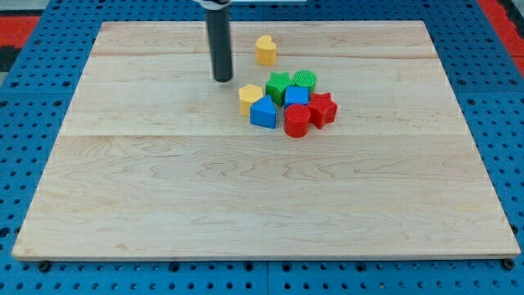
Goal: Push the yellow heart to the top right side of the blue cube
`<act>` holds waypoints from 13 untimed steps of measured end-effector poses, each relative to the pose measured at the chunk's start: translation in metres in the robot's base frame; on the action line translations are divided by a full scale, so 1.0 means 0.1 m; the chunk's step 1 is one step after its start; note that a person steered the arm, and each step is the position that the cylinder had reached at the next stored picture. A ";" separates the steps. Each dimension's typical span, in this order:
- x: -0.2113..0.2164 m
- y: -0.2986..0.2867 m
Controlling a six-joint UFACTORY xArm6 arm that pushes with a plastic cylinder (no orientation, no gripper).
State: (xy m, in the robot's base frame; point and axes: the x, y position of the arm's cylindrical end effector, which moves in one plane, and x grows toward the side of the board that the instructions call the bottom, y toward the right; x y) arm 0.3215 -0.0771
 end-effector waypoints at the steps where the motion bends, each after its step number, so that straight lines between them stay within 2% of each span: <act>1: -0.38 0.03; 2: -0.77 0.35; 4: -0.72 1.45; 5: -0.73 1.63; 6: -1.11 1.48; 7: -1.17 1.18; 9: -0.77 1.07; 11: -0.56 1.19; 13: -0.56 1.61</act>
State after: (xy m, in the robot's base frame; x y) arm 0.2654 0.0841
